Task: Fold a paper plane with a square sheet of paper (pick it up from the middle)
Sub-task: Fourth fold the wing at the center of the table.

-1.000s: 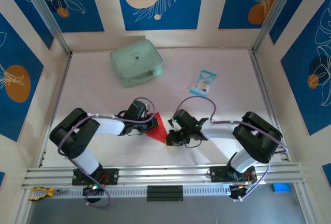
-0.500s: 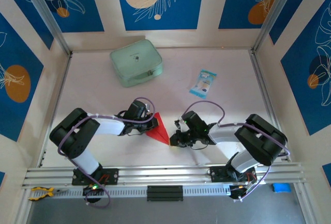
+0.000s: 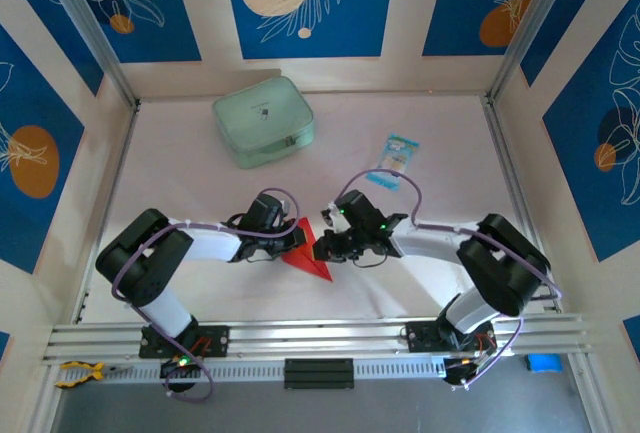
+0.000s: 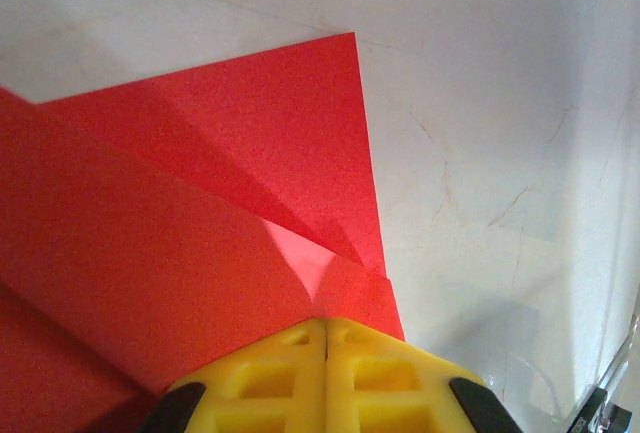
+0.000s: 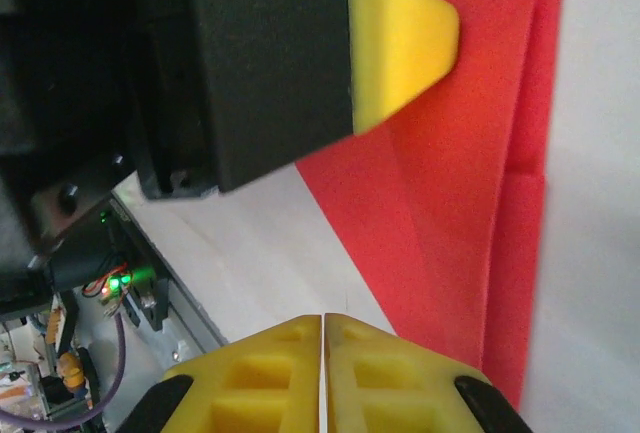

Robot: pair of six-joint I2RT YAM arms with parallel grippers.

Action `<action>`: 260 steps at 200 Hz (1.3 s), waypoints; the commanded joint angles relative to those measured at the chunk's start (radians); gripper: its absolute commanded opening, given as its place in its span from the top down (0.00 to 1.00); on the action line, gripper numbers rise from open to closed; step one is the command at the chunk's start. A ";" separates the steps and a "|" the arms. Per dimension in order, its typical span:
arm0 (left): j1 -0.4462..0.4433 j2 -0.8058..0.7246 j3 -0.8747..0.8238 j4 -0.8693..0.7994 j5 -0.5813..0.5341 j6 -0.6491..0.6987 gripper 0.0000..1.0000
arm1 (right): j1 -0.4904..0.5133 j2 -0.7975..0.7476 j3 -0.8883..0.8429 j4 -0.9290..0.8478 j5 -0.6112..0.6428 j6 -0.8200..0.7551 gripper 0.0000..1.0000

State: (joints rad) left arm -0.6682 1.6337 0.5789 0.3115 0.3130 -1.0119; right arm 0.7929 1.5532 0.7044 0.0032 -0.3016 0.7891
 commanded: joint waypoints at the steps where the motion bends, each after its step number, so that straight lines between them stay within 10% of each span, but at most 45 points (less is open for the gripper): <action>1: -0.001 0.022 -0.009 -0.020 -0.020 0.019 0.96 | 0.024 0.062 0.049 -0.053 0.012 -0.023 0.90; 260: -0.069 0.010 0.004 -0.048 -0.055 0.031 0.93 | 0.000 0.128 -0.188 0.110 0.008 0.143 0.98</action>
State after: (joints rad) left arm -0.7593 1.6238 0.6006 0.2615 0.2893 -0.9890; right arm 0.7895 1.6398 0.5476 0.2546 -0.3153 0.9337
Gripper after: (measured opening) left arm 0.068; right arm 0.053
